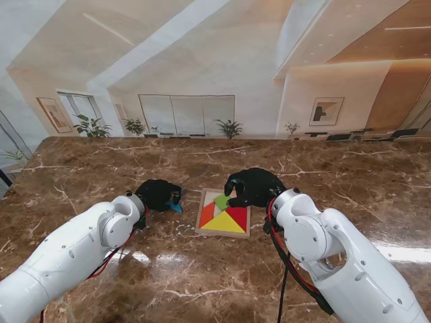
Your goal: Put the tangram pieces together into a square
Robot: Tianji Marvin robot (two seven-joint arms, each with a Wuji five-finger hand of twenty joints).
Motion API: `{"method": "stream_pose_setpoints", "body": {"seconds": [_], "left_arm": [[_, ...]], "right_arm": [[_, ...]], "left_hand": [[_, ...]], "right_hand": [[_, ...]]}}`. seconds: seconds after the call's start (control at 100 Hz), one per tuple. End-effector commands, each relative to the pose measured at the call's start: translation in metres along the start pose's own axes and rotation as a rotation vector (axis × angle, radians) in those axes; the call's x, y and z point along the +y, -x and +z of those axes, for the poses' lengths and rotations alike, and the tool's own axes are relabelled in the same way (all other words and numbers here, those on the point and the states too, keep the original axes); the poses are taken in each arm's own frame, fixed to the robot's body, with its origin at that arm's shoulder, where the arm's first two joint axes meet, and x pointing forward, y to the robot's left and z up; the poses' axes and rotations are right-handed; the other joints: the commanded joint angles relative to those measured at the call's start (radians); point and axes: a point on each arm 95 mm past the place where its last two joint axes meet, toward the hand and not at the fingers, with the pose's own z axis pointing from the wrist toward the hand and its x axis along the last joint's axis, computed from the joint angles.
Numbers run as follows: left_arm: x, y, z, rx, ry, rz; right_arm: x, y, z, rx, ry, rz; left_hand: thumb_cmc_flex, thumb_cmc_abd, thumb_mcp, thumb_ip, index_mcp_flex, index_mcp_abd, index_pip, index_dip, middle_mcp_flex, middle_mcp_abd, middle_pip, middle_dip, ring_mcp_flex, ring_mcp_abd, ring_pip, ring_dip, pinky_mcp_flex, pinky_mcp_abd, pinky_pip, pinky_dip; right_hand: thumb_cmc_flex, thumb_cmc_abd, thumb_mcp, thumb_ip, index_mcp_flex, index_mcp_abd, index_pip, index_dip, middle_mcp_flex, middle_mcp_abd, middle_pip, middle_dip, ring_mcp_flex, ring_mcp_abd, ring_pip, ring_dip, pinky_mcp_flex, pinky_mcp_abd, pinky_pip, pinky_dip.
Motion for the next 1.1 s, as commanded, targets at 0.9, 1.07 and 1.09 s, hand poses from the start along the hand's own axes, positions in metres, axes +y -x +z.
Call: {"method": "stream_pose_setpoints", "body": {"seconds": [0.9,1.07,1.09], "left_arm": [[0.0133,0.0024,-0.0045,-0.018,0.07,-0.007],[0.0089,0.0024,-0.0036,-0.019,0.073,-0.009],[0.0084,0.0024,-0.0035,-0.019,0.076,-0.01]], "right_arm": [[-0.0062,0.0039,-0.0012,-0.018,-0.027,0.012],[-0.0064,0.0041,-0.0013,-0.019,-0.028,0.012],[-0.0064,0.0042,-0.0014,-0.019,-0.029,0.011]], "left_hand": [[-0.023,0.001,0.048,-0.003,-0.052,-0.009,0.049,-0.034,-0.16,0.046,-0.031,-0.056,-0.001,-0.026,0.09,0.009,-0.059,0.049,-0.01,0.02],[-0.078,0.012,0.095,-0.006,-0.142,0.002,-0.063,0.0,-0.234,0.04,0.026,-0.13,-0.027,-0.038,0.134,-0.014,-0.084,0.04,-0.01,0.039],[-0.08,0.012,0.097,-0.005,-0.148,0.006,-0.08,0.002,-0.239,0.04,0.029,-0.135,-0.031,-0.036,0.138,-0.017,-0.091,0.041,-0.01,0.042]], "right_hand": [[-0.012,0.034,0.007,0.028,0.008,0.015,0.016,-0.012,0.028,0.003,0.005,-0.007,0.048,0.001,0.018,-0.011,0.009,0.012,0.039,-0.009],[-0.01,0.035,0.007,0.029,0.012,0.017,0.016,-0.012,0.029,0.004,0.005,-0.007,0.047,0.0,0.018,-0.011,0.008,0.013,0.039,-0.01],[-0.01,0.035,0.007,0.029,0.013,0.015,0.017,-0.012,0.029,0.004,0.005,-0.007,0.047,0.0,0.018,-0.011,0.007,0.013,0.039,-0.01]]}}
